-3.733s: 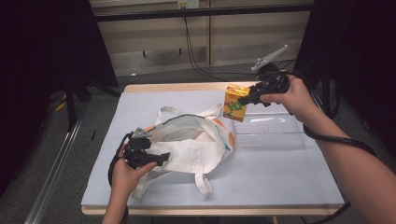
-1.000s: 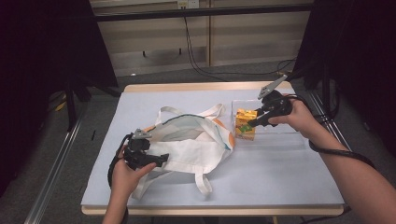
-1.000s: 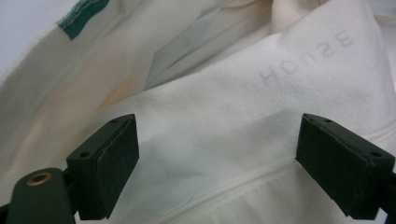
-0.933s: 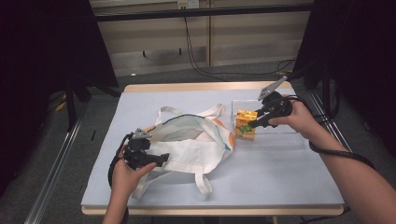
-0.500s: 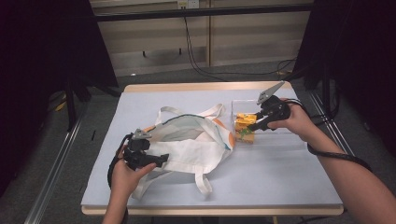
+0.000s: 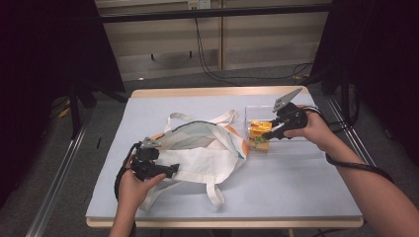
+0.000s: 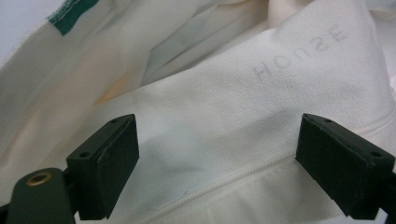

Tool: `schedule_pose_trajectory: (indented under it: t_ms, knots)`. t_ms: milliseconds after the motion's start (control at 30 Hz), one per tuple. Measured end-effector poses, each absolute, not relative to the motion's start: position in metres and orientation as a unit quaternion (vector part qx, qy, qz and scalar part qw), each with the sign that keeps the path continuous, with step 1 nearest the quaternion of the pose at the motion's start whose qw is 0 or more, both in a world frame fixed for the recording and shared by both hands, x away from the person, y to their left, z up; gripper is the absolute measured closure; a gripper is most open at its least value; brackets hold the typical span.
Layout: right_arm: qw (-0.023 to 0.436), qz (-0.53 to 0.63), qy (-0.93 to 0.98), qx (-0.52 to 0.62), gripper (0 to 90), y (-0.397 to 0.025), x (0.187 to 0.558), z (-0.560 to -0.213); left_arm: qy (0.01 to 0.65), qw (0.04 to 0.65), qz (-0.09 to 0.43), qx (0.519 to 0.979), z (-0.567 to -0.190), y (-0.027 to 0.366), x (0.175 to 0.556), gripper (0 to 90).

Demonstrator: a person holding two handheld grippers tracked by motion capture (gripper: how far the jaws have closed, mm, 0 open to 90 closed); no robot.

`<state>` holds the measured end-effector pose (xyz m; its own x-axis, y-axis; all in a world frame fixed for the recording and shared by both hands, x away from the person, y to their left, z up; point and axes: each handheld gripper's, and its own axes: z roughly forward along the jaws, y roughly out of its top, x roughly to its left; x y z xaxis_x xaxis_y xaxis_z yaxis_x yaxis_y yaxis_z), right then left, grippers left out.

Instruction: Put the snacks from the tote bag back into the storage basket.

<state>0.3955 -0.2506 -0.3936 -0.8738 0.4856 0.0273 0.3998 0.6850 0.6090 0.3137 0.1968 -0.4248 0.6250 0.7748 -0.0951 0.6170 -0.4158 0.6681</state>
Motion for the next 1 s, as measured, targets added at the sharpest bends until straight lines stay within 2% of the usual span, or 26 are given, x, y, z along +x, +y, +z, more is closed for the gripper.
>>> schedule_pose_trajectory:
  t_ms: [167, 267, 333, 400, 633, 1000]
  knots:
    - [0.070, 0.320, 0.914, 0.241, 49.3, -0.251, 0.395, -0.395, 0.416, 0.343, 0.115, 0.834, -0.425, 0.196, 0.314, 13.2]
    - [0.068, 0.313, 0.914, 0.248, 38.8, -0.248, 0.395, -0.396, 0.419, 0.344, 0.115, 0.832, -0.425, 0.197, 0.314, 13.2]
    - [0.067, 0.317, 0.913, 0.249, 39.1, -0.246, 0.396, -0.397, 0.417, 0.343, 0.116, 0.834, -0.425, 0.197, 0.314, 13.2]
    - [0.067, 0.316, 0.912, 0.251, 34.6, -0.243, 0.397, -0.397, 0.416, 0.343, 0.115, 0.834, -0.425, 0.198, 0.315, 13.2]
    - [0.062, 0.329, 0.909, 0.248, 33.0, -0.236, 0.399, -0.397, 0.418, 0.339, 0.114, 0.835, -0.425, 0.198, 0.315, 13.2]
    - [0.048, 0.344, 0.898, 0.269, 20.3, -0.231, 0.398, -0.388, 0.416, 0.338, 0.114, 0.836, -0.425, 0.197, 0.315, 13.2]
